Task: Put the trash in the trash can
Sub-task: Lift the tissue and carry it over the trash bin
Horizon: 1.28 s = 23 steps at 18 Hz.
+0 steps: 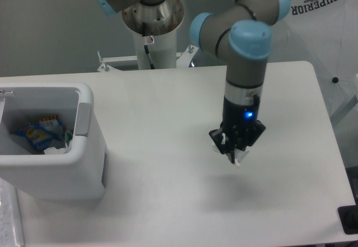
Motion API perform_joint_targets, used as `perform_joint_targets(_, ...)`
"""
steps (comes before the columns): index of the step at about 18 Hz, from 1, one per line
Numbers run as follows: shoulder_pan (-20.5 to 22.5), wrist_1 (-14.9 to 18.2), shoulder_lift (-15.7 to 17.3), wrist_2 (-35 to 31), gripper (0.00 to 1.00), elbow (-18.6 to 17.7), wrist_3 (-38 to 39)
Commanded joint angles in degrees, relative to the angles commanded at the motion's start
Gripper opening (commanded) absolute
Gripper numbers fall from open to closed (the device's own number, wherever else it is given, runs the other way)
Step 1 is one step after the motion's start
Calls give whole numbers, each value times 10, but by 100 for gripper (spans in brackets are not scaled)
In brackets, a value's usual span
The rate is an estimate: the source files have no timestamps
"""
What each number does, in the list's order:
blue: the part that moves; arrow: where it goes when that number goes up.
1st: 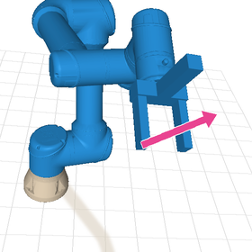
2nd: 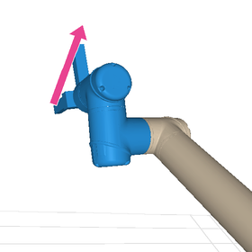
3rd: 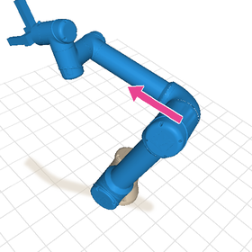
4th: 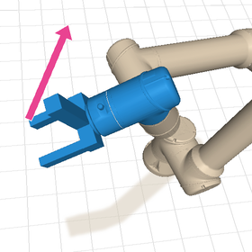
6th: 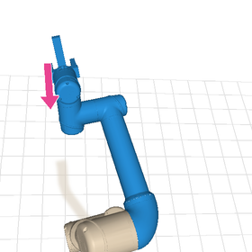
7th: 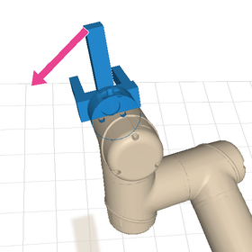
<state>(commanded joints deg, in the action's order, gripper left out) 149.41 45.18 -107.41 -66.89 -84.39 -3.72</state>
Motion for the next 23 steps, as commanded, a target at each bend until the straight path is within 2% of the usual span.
perform_joint_targets(2, -2, 0, 14, 6, 0, 20, 26)
perform_joint_targets(6, -10, 0, 57, 13, 4, 22, 32)
perform_joint_targets(10, -26, 0, 94, 18, 4, 22, 74)
perform_joint_targets(13, -61, 0, 110, 17, 5, 14, 75)
perform_joint_targets(15, -103, 0, 119, 17, 9, 1, 72)
perform_joint_targets(19, -166, 0, 112, 16, 9, 0, 70)
perform_joint_targets(23, -224, -2, 77, 15, 9, 6, 47)
